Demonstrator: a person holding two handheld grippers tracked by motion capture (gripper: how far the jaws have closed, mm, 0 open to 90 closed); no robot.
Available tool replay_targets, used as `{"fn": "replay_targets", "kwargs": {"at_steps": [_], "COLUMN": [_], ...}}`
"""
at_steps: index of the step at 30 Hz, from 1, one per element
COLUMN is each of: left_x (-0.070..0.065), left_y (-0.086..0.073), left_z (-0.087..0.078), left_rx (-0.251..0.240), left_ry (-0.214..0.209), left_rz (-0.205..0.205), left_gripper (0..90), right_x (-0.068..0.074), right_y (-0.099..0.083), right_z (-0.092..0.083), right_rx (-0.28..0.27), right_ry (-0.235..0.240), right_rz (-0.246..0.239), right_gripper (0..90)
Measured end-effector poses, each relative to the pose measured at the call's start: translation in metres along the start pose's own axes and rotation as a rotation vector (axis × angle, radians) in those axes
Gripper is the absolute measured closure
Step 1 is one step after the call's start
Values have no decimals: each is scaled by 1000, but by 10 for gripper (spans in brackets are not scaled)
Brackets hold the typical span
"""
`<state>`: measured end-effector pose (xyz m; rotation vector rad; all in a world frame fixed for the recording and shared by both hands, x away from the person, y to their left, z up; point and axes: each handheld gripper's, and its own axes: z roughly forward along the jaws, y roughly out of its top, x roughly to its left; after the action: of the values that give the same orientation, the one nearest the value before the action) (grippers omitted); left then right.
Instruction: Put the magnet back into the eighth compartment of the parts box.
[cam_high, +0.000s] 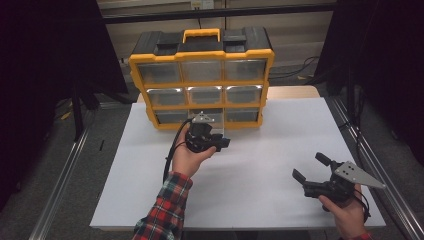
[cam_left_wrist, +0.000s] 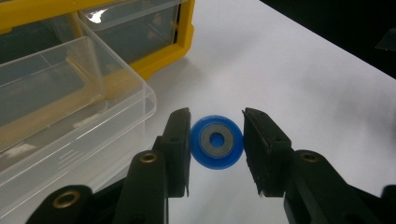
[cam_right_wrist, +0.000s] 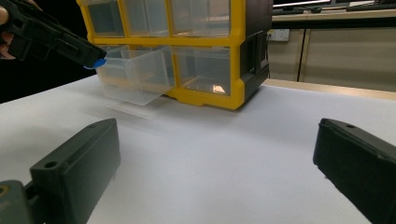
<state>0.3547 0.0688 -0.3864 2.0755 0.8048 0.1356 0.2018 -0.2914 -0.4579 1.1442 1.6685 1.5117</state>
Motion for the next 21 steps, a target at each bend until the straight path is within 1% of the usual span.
{"fn": "replay_targets", "kwargs": {"at_steps": [1,2,3,4,5,7,8,9,10,12,13,15,16,17,19,20,21], "left_x": [1,1,1,1,2,2,3,2,2,4,3,5,6,5,6,7,6], "left_y": [1,1,2,2,3,5,5,6,6,9,9,11,11,12,13,14,14], "left_z": [-1,0,-1,-1,-1,-3,-3,-3,-3,-5,-3,-5,-5,-5,-5,-6,-5], "left_rx": [6,-5,4,-2,-4,7,10,-3,-6,15,-6,17,9,2,0,20,3], "left_ry": [3,0,0,4,5,5,2,9,8,9,12,17,15,16,20,22,24], "left_rz": [8,4,6,-2,6,14,24,2,3,20,1,20,18,3,9,20,4], "left_gripper": [628,628,628,628,628,628,628,628,628,628,628,628,628,628,628,628,628], "right_x": [0,0,0,0,0,0,0,0,0,0,0,0,0,0,0,0,0], "right_y": [0,0,0,0,0,0,0,0,0,0,0,0,0,0,0,0,0], "right_z": [0,0,0,0,0,0,0,0,0,0,0,0,0,0,0,0,0], "right_rx": [4,1,2,2,1,5,1,5,0,2,3,3,4,4,2,1,4], "right_ry": [2,0,2,2,3,5,3,2,2,2,2,5,2,2,1,1,2], "right_rz": [-5,-6,-9,-9,-8,-10,-8,-8,-5,-9,-11,-10,-10,-8,-8,-9,-10], "right_gripper": [1,2,1,1,1,2,1,1,1,1,2,2,2,2,2,2,2]}}
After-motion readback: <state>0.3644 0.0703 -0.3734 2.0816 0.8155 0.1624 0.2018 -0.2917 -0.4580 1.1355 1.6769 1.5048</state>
